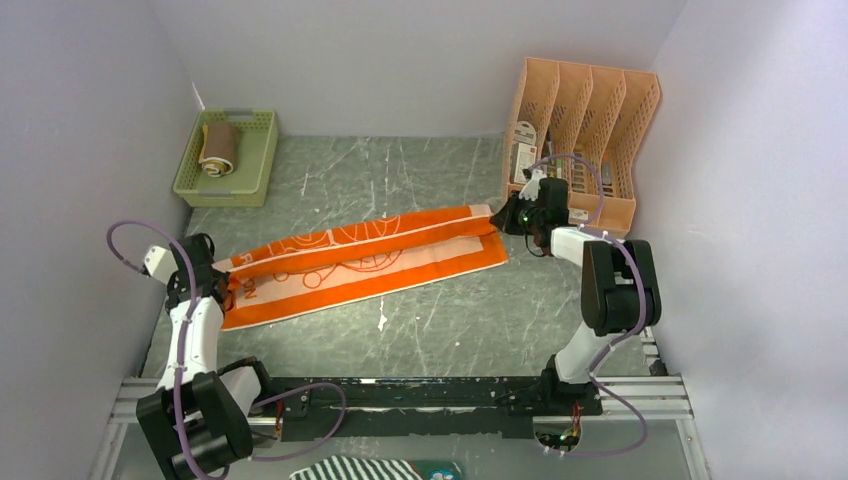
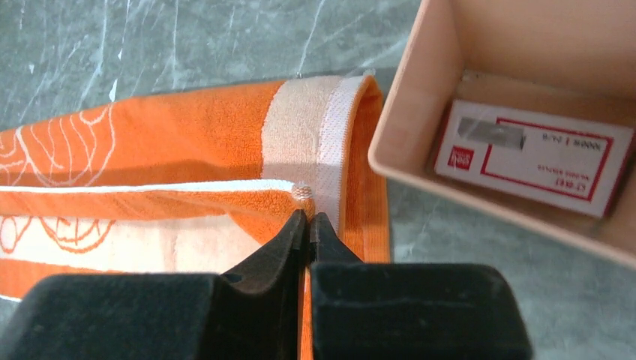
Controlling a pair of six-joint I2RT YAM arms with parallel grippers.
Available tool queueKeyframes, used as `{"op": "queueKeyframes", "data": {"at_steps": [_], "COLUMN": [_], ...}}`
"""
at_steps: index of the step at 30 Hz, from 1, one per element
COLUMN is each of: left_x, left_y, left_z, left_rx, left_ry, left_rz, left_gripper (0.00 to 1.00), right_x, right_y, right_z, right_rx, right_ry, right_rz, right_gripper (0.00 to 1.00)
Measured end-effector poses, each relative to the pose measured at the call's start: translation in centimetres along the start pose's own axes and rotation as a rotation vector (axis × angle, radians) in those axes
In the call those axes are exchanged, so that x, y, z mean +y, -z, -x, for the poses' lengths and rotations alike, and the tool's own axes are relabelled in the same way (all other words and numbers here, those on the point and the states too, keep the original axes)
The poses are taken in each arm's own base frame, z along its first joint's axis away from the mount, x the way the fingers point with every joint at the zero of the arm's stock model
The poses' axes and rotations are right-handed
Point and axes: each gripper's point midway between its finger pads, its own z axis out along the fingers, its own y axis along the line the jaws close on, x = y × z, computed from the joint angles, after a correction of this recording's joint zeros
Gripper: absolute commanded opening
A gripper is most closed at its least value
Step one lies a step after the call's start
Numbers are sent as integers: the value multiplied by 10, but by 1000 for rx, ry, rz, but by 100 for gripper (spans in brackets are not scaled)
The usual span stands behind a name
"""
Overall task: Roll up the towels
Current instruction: Fold the towel at the center of the board.
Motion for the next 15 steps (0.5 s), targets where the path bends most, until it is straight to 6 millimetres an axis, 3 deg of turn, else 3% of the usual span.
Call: {"op": "queueKeyframes", "data": {"at_steps": [7,11,15], "left_x": [29,48,58], "left_y": [3,7,14], "left_z": [-36,-57,-57], "left_rx": [136,215,217], "left_ry": [82,105,131], "left_rz": [149,255,317], "left_gripper": [7,7,7], "right_x": [3,-2,-13], "right_y": [23,30,34], "right_z": [1,-8,-18], "right_rx": [-37,-31,-17], "right_ry": [10,1,-26], "right_rz": [-41,-69,-105], "right_gripper": [0,0,0]}}
